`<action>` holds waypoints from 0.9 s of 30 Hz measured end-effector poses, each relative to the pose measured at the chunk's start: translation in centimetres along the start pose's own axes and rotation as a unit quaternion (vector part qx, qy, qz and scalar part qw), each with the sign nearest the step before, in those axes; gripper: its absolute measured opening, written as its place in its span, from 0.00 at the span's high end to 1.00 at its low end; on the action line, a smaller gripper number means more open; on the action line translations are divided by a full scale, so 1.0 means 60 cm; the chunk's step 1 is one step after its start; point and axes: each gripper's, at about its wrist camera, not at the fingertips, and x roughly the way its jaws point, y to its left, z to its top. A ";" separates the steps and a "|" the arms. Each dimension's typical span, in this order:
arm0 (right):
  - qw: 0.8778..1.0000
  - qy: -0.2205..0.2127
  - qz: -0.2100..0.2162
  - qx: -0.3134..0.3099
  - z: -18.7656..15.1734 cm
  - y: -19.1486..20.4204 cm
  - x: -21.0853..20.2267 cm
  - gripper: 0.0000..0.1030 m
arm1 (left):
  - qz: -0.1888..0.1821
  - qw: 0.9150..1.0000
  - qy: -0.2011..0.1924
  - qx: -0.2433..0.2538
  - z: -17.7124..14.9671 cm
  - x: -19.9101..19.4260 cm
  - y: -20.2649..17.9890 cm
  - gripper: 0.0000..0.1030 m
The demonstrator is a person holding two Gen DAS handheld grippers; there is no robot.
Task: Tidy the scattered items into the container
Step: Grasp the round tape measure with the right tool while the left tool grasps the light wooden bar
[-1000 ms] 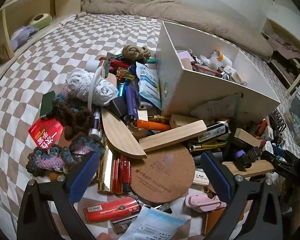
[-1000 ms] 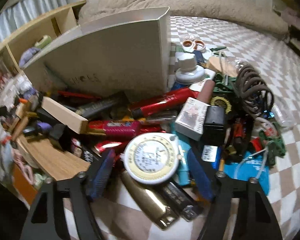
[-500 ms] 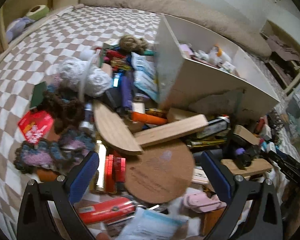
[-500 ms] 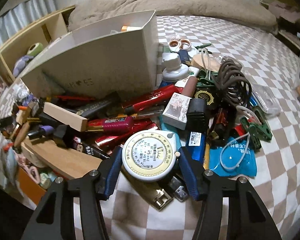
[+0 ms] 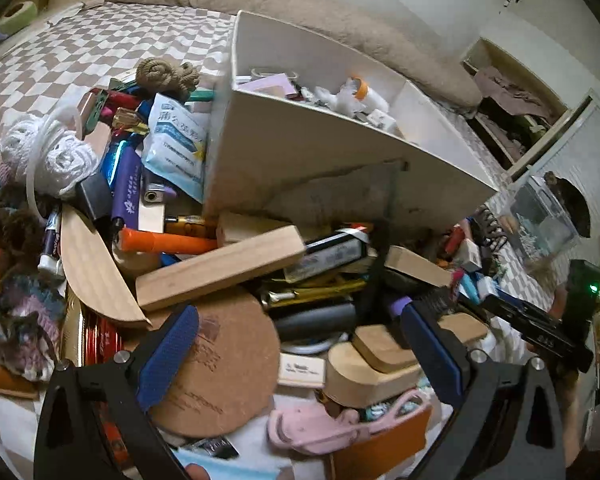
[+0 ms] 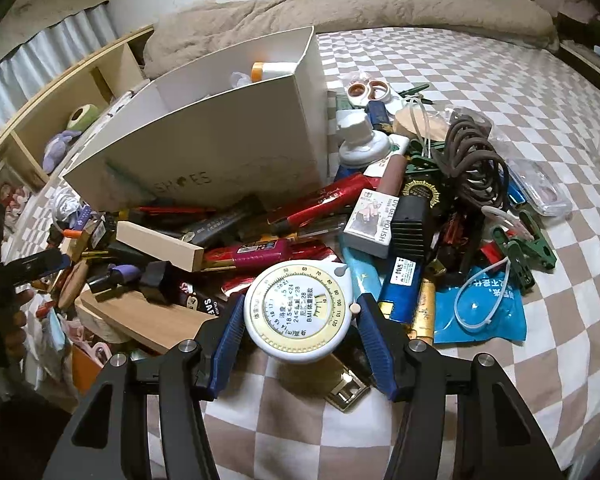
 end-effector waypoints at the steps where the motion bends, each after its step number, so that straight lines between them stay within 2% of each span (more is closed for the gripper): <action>1: 1.000 -0.001 0.000 0.001 0.000 0.000 0.000 0.44 | 0.012 1.000 0.004 -0.006 -0.001 0.003 0.007 0.01; 6: 1.000 -0.003 0.002 0.005 0.001 -0.003 -0.007 0.44 | 0.071 0.997 0.002 -0.015 -0.008 0.002 0.032 0.01; 8: 1.000 -0.004 0.004 0.007 0.002 -0.002 -0.008 0.44 | 0.077 0.997 -0.001 -0.015 -0.009 -0.001 0.036 0.01; 12: 1.000 -0.006 0.010 0.009 0.005 -0.002 -0.011 0.44 | 0.072 0.997 -0.007 -0.024 -0.005 0.004 0.039 0.01; 20: 1.000 0.001 0.016 0.010 0.003 0.000 -0.006 0.44 | 0.010 0.993 -0.029 -0.112 0.013 0.005 0.064 0.00; 23: 1.000 0.002 0.017 0.010 0.003 0.001 -0.005 0.44 | 0.012 0.991 -0.031 -0.129 0.019 0.008 0.067 0.00; 27: 1.000 0.002 0.017 0.009 0.001 0.003 -0.005 0.44 | 0.032 0.990 -0.033 -0.135 0.022 0.014 0.056 0.00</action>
